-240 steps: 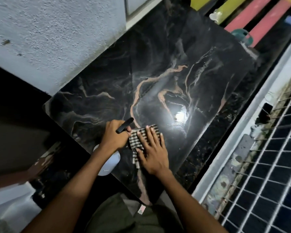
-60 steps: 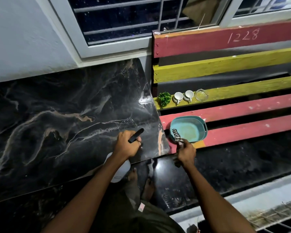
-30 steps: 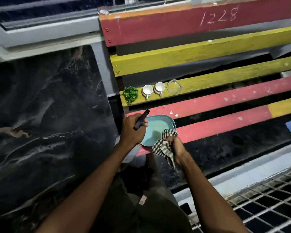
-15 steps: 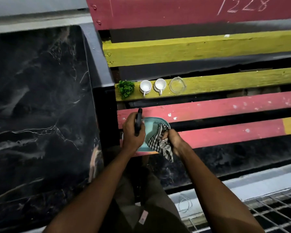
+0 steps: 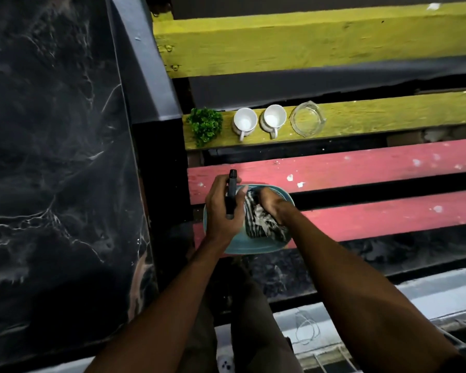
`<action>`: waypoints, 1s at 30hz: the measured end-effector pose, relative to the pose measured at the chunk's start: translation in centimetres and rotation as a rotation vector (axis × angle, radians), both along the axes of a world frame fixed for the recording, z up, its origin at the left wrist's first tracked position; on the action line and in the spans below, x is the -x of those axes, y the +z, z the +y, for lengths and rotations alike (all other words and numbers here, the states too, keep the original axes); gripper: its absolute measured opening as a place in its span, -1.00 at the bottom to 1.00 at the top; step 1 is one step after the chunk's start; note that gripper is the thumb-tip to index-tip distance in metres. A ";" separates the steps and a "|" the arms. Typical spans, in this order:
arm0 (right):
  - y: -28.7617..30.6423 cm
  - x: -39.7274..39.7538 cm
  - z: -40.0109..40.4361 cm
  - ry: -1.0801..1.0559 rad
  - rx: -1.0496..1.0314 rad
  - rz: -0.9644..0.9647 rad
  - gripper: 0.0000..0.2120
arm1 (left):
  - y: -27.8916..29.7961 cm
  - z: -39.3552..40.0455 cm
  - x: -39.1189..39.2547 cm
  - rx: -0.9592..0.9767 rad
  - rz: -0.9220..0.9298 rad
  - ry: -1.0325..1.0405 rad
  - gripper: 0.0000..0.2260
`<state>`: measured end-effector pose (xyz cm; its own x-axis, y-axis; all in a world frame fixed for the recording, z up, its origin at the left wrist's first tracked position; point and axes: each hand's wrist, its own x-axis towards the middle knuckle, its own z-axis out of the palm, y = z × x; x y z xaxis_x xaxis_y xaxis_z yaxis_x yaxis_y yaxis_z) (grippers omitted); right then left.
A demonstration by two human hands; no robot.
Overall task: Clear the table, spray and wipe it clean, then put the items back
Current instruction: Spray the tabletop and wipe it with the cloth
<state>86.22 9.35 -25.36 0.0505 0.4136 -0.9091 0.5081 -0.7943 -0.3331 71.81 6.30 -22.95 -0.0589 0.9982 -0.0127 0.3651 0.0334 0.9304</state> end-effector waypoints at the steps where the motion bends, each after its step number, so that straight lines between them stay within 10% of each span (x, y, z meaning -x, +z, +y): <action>1: -0.6 0.0 0.1 0.057 0.000 -0.037 -0.65 | -0.5 -0.2 0.0 0.001 -0.010 -0.018 -0.92; 8: 0.5 0.7 -1.5 0.236 -0.117 -0.356 -0.67 | -1.5 -1.1 -0.3 0.034 0.022 -0.012 -0.89; 13: 0.5 2.6 -4.2 -0.237 -0.102 -0.446 -0.48 | -1.3 -1.4 -0.2 0.037 0.061 -0.035 -0.79; 23: 0.3 2.2 -8.2 0.392 -0.237 -0.599 -0.29 | -1.9 -1.9 0.7 0.055 0.231 -0.191 -0.66; 30: 1.1 0.8 -6.3 0.218 -0.307 -0.618 -0.69 | -2.0 -2.3 0.6 0.085 0.302 -0.192 -0.62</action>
